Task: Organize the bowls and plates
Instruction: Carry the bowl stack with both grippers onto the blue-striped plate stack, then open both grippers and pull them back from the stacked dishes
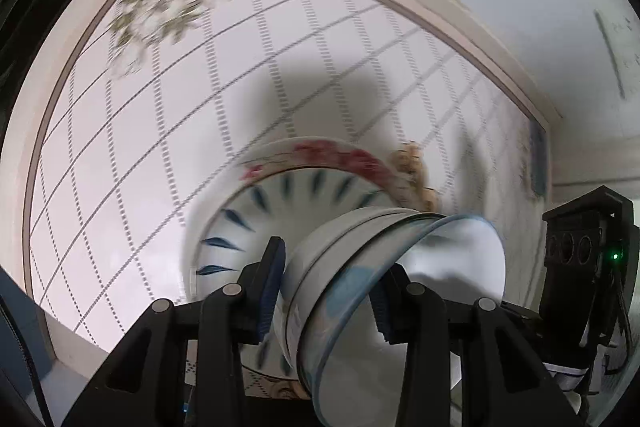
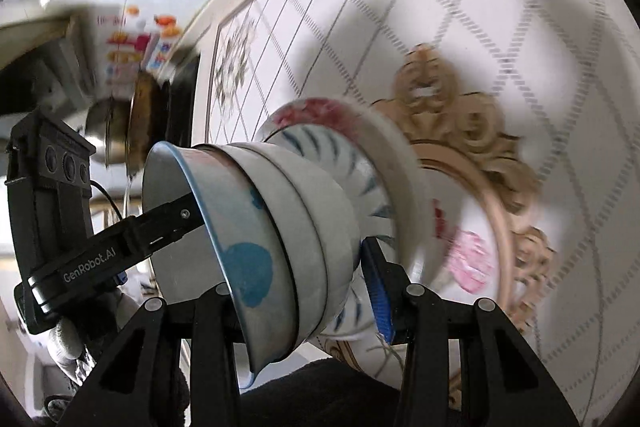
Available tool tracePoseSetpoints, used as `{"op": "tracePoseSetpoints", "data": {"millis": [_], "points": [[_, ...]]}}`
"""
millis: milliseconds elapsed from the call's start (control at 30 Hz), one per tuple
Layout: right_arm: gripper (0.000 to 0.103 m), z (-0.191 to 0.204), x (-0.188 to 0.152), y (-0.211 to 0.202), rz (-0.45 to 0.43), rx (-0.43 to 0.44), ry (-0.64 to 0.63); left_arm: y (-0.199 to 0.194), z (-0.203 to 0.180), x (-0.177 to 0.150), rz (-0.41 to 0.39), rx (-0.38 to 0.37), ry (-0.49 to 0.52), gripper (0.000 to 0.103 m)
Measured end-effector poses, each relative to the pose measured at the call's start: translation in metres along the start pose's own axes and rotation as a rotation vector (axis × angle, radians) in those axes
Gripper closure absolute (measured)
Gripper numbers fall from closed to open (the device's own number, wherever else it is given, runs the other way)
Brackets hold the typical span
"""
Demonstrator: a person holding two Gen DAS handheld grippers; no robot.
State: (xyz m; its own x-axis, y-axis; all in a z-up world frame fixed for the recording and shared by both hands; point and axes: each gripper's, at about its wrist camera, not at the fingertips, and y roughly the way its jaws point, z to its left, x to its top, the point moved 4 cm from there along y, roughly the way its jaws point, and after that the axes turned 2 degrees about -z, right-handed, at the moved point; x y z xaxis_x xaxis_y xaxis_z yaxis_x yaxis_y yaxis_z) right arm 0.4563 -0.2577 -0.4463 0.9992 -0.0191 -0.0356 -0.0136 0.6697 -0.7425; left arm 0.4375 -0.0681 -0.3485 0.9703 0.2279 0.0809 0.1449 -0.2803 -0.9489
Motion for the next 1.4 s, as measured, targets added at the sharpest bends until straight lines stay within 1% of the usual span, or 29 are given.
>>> {"op": "tracePoseSetpoints", "data": {"millis": [100,233,400,467,500,567,633,733,767,800,867,933,967,1000,1033,1067,1100,1133,1167,1267,1300,1400], "points": [[0.058,0.004,0.001,0.019,0.044,-0.013,-0.023,0.007,0.011,-0.003,0.006,0.010,-0.027,0.067],[0.058,0.006,-0.001,0.030,0.071,-0.027,-0.031,0.012,0.021,-0.006,0.017,0.007,-0.046,0.066],[0.058,0.003,0.001,0.030,0.062,-0.034,-0.016,0.017,0.018,-0.005,0.023,-0.001,-0.036,0.067],[0.057,0.001,0.004,0.028,0.051,-0.043,-0.009,0.019,0.019,-0.005,0.020,0.014,-0.009,0.067],[0.057,0.003,0.006,0.025,0.036,-0.055,-0.020,0.017,0.017,-0.004,0.012,0.040,0.012,0.067],[0.057,0.005,0.010,0.023,0.025,-0.068,-0.020,0.013,0.015,-0.002,-0.001,0.063,0.038,0.068],[0.057,0.010,0.012,0.013,-0.011,-0.082,-0.020,0.002,0.014,-0.001,-0.044,0.101,0.071,0.068],[0.056,0.023,0.007,-0.007,-0.074,-0.144,-0.057,-0.021,0.013,-0.004,-0.106,0.128,0.115,0.066],[0.054,0.028,0.004,-0.013,-0.091,-0.162,-0.067,-0.028,0.012,-0.006,-0.125,0.134,0.131,0.066],[0.050,0.033,-0.001,-0.020,-0.111,-0.188,-0.083,-0.037,0.012,-0.009,-0.150,0.143,0.150,0.066],[0.046,0.043,-0.013,-0.032,-0.157,-0.239,-0.104,-0.056,0.010,-0.017,-0.199,0.158,0.189,0.066],[0.043,0.053,-0.030,-0.045,-0.207,-0.255,-0.098,-0.076,0.008,-0.027,-0.246,0.168,0.232,0.066],[0.037,0.059,-0.039,-0.050,-0.233,-0.266,-0.097,-0.086,0.007,-0.032,-0.266,0.172,0.250,0.063],[0.032,0.065,-0.050,-0.057,-0.265,-0.282,-0.100,-0.096,0.007,-0.038,-0.286,0.172,0.265,0.058],[0.030,0.073,-0.061,-0.063,-0.296,-0.299,-0.105,-0.109,0.006,-0.045,-0.314,0.173,0.287,0.056],[0.024,0.081,-0.074,-0.070,-0.330,-0.320,-0.114,-0.119,0.006,-0.051,-0.335,0.173,0.303,0.053],[0.017,0.088,-0.083,-0.076,-0.360,-0.331,-0.122,-0.130,0.006,-0.059,-0.357,0.169,0.321,0.042],[0.015,0.097,-0.096,-0.084,-0.403,-0.346,-0.131,-0.136,0.006,-0.063,-0.373,0.168,0.330,0.035],[0.012,0.105,-0.110,-0.092,-0.446,-0.371,-0.137,-0.144,0.006,-0.070,-0.389,0.169,0.338,0.026],[0.009,0.124,-0.141,-0.109,-0.527,-0.416,-0.142,-0.168,0.010,-0.091,-0.430,0.162,0.351,0.023],[0.008,0.130,-0.152,-0.116,-0.551,-0.428,-0.145,-0.174,0.011,-0.097,-0.439,0.155,0.353,0.016],[0.007,0.148,-0.182,-0.138,-0.618,-0.466,-0.159,-0.193,0.013,-0.118,-0.477,0.150,0.355,0.014]]}}
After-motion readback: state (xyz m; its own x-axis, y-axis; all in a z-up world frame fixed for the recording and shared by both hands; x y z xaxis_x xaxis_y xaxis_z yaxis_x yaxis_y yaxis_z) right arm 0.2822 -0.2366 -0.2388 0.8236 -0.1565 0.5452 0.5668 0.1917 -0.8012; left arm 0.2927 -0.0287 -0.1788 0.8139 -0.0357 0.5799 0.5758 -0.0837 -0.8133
